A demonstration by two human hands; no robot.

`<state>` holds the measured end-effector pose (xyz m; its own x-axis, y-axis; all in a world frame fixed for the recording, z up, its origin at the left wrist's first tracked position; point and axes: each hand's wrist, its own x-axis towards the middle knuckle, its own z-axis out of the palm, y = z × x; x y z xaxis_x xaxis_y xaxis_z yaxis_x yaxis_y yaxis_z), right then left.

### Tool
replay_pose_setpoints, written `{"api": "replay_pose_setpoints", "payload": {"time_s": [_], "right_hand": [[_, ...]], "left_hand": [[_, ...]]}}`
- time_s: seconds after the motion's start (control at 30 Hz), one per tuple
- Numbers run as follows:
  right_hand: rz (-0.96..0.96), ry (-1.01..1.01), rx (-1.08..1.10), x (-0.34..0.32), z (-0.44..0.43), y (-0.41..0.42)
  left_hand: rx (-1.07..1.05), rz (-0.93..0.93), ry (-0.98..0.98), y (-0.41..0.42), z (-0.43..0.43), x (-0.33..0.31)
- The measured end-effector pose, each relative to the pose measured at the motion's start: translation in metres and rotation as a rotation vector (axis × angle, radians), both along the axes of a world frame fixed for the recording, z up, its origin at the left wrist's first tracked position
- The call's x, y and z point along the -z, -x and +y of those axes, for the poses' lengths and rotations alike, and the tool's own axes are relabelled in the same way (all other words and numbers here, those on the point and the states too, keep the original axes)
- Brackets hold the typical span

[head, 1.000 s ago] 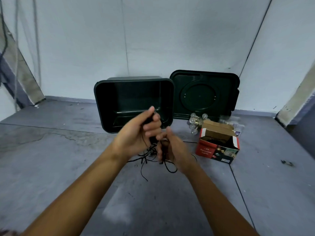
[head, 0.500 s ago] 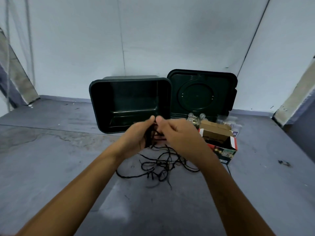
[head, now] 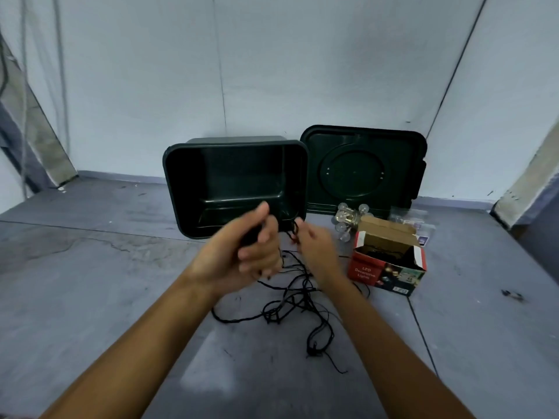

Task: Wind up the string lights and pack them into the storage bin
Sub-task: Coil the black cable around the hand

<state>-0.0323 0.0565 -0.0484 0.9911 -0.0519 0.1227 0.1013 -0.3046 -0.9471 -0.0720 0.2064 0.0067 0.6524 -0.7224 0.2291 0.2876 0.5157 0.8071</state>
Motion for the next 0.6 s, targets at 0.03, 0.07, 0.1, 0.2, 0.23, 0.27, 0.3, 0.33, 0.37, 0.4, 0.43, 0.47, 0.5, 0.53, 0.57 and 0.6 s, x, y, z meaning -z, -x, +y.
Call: {"api": "replay_pose_setpoints", "payload": {"time_s": [0.03, 0.07, 0.1, 0.2, 0.23, 0.27, 0.3, 0.33, 0.37, 0.4, 0.43, 0.47, 0.5, 0.53, 0.57, 0.6], "right_hand": [[0.035, -0.023, -0.024, 0.011, 0.005, 0.007], [0.068, -0.043, -0.045, 0.022, 0.011, 0.016], [0.100, -0.041, -0.063, 0.030, 0.015, 0.025], [0.160, 0.046, -0.118, 0.046, 0.023, 0.053], [0.149, 0.055, -0.134, 0.046, 0.024, 0.063], [0.114, 0.065, -0.150, 0.044, 0.024, 0.072], [0.046, 0.099, -0.173, 0.041, 0.024, 0.080], [-0.040, 0.158, -0.212, 0.037, 0.023, 0.088], [-0.118, 0.217, -0.263, 0.029, 0.022, 0.094], [-0.179, 0.261, -0.309, 0.019, 0.021, 0.099], [-0.223, 0.282, -0.343, 0.007, 0.019, 0.101], [-0.255, 0.293, -0.362, -0.006, 0.018, 0.100], [-0.285, 0.297, -0.369, -0.020, 0.015, 0.095], [-0.313, 0.298, -0.367, -0.034, 0.012, 0.089], [-0.327, 0.284, -0.359, -0.048, 0.009, 0.080], [-0.321, 0.250, -0.344, -0.061, 0.005, 0.071]], "left_hand": [[-0.090, 0.043, 0.041, -0.004, 0.001, -0.008], [-0.190, 0.081, 0.068, -0.010, 0.002, -0.014], [-0.279, 0.105, 0.092, -0.015, 0.003, -0.020], [-0.445, 0.152, 0.155, -0.033, 0.008, -0.030], [-0.481, 0.166, 0.157, -0.039, 0.011, -0.030], [-0.525, 0.173, 0.146, -0.044, 0.014, -0.028], [-0.572, 0.172, 0.128, -0.049, 0.016, -0.025], [-0.610, 0.166, 0.106, -0.053, 0.018, -0.021], [-0.632, 0.163, 0.083, -0.055, 0.018, -0.017], [-0.644, 0.166, 0.056, -0.057, 0.017, -0.012], [-0.652, 0.172, 0.010, -0.056, 0.014, -0.007], [-0.652, 0.170, -0.058, -0.054, 0.011, -0.003], [-0.640, 0.164, -0.144, -0.051, 0.007, 0.003], [-0.610, 0.155, -0.239, -0.045, 0.003, 0.007], [-0.558, 0.135, -0.331, -0.039, -0.001, 0.011], [-0.474, 0.100, -0.403, -0.032, -0.005, 0.014]]}}
